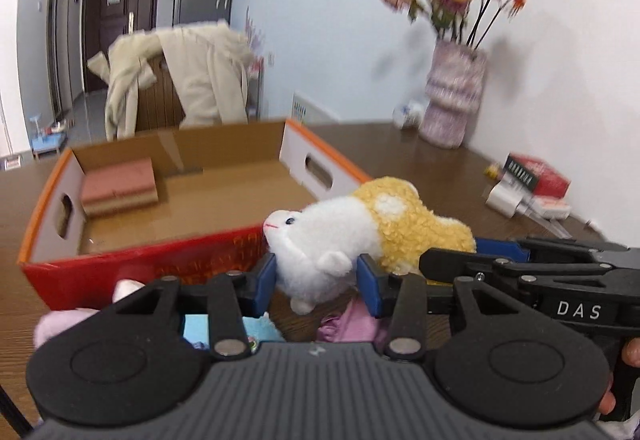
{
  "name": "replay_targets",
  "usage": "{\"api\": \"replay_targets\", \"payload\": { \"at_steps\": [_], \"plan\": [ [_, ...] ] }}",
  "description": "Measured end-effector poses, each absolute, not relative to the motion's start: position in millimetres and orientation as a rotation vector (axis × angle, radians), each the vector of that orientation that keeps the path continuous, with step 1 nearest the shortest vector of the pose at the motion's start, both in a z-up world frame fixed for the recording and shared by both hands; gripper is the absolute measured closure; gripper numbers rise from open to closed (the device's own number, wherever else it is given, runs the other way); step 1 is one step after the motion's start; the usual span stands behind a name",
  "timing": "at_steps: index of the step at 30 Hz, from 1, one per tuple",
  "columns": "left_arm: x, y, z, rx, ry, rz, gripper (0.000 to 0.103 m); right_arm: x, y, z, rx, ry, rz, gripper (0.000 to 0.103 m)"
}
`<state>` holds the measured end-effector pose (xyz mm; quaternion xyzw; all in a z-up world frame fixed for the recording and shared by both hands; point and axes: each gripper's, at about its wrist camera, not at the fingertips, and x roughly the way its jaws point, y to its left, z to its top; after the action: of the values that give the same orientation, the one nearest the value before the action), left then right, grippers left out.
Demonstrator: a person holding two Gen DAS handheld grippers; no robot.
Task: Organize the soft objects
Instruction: 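Lift the plush toy into the box and release it from the left tool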
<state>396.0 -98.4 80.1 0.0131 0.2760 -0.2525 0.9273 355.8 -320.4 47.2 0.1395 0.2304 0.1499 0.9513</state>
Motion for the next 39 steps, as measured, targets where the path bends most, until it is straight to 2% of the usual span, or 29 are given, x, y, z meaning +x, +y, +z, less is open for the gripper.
{"api": "replay_targets", "payload": {
  "at_steps": [12, 21, 29, 34, 39],
  "plan": [
    [302, -51, 120, -0.044, 0.404, -0.512, 0.061, 276, -290, 98, 0.294, 0.415, 0.368, 0.062],
    [293, -34, 126, -0.077, 0.376, -0.506, 0.061, 268, -272, 111, 0.26, 0.399, 0.362, 0.062],
    [361, -49, 142, -0.049, 0.369, -0.526, 0.061, 332, -286, 128, 0.247, 0.404, 0.343, 0.062],
    [462, -65, 161, -0.045, 0.44, -0.534, 0.061, 427, -302, 143, 0.257, 0.448, 0.337, 0.062],
    [574, -81, 137, -0.047, 0.533, -0.526, 0.06, 539, -308, 127, 0.243, 0.572, 0.309, 0.062]
  ]
}}
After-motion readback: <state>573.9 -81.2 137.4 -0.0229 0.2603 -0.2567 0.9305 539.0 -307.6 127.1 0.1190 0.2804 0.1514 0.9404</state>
